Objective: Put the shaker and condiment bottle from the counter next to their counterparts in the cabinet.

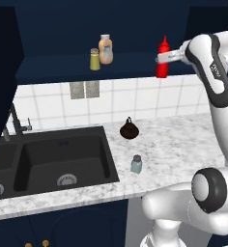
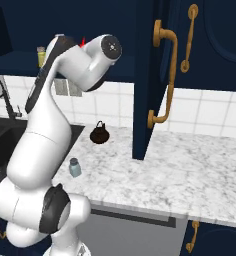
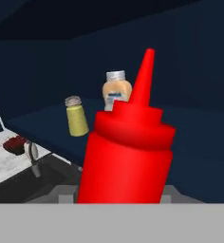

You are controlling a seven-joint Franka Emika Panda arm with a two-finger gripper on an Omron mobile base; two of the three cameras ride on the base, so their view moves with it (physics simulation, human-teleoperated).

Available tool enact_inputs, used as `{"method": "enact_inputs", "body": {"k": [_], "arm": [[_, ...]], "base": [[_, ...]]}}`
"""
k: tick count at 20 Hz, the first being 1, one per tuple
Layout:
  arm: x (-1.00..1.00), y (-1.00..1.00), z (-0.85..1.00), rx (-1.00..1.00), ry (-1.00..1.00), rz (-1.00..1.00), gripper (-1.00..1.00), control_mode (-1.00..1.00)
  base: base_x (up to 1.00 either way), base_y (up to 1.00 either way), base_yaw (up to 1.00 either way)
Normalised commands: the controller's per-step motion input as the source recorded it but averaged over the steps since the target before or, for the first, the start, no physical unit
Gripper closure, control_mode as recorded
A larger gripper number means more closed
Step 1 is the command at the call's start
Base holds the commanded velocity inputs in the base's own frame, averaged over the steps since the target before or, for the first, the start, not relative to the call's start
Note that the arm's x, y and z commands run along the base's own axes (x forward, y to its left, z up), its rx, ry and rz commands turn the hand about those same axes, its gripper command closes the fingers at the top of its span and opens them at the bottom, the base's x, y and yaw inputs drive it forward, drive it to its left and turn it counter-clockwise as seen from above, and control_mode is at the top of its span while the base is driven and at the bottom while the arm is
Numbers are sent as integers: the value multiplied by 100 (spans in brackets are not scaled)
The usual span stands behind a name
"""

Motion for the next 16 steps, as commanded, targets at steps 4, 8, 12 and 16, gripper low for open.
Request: {"method": "enact_inputs", "body": {"k": [4, 8, 12, 16], "arm": [[-20, 31, 3, -18, -20, 1, 100, -100], [1, 2, 18, -1, -39, 5, 100, -100], [3, 2, 1, 4, -10, 5, 100, -100], [8, 16, 2, 0, -1, 2, 100, -100]], "base": [[0, 0, 0], [0, 0, 0], [0, 0, 0], [0, 0, 0]]}}
